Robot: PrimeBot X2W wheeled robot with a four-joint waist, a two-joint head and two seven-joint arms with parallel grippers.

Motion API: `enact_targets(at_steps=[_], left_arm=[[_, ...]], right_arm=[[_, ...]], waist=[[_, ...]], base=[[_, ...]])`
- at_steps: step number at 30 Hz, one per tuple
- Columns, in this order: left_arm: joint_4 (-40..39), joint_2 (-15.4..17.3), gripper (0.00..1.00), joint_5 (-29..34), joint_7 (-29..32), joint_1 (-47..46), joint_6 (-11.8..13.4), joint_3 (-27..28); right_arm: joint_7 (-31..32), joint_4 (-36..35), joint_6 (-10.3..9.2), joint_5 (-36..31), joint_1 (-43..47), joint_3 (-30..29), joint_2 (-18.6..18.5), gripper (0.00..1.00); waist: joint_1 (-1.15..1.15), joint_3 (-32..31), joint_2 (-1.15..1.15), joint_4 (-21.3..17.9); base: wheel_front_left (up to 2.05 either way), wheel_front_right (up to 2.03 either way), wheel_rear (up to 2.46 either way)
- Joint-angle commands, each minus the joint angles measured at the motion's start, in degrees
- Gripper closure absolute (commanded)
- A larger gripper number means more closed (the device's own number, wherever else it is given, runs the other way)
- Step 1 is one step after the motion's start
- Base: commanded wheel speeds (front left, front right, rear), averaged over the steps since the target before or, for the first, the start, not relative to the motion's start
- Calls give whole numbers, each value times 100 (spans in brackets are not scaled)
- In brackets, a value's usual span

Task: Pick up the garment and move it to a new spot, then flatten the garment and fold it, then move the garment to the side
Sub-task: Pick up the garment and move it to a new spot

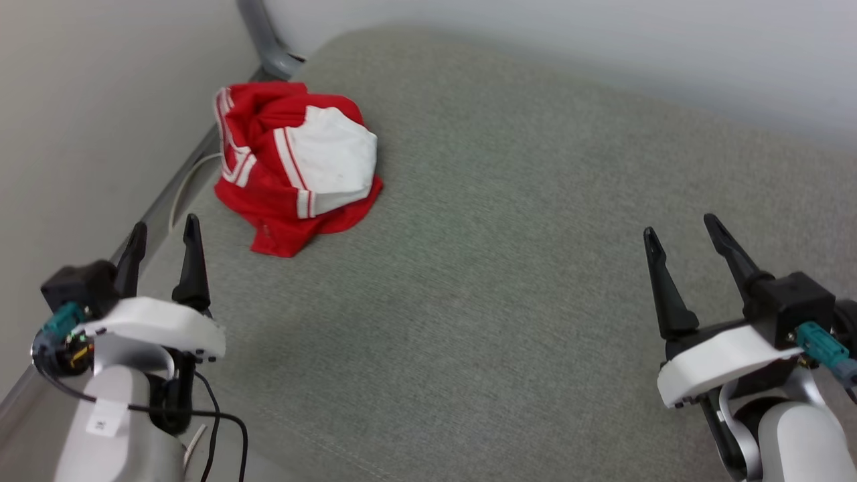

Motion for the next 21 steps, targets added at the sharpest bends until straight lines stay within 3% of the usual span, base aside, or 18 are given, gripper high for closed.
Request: enact_targets(at_steps=[1,14,21], left_arm=[[243,145,0,-266,153,-299,-11,-143],[1694,1594,0,-2383,2020,-1850,-7,-1237],[2335,2129,0,-3276,3020,-2359,-7,-1536]], right_arm=[[54,-69,-4,-63,-170,28,0,0],[114,-234,-4,-238,-833,151,0,0],[101,-219,-4,-215,-1053,170,0,0]], waist=[[-1,431,0,-292],[-1,1571,0,-1100],[-1,1992,0,-1446]], base=[[0,0,0],[0,0,0],[0,0,0]])
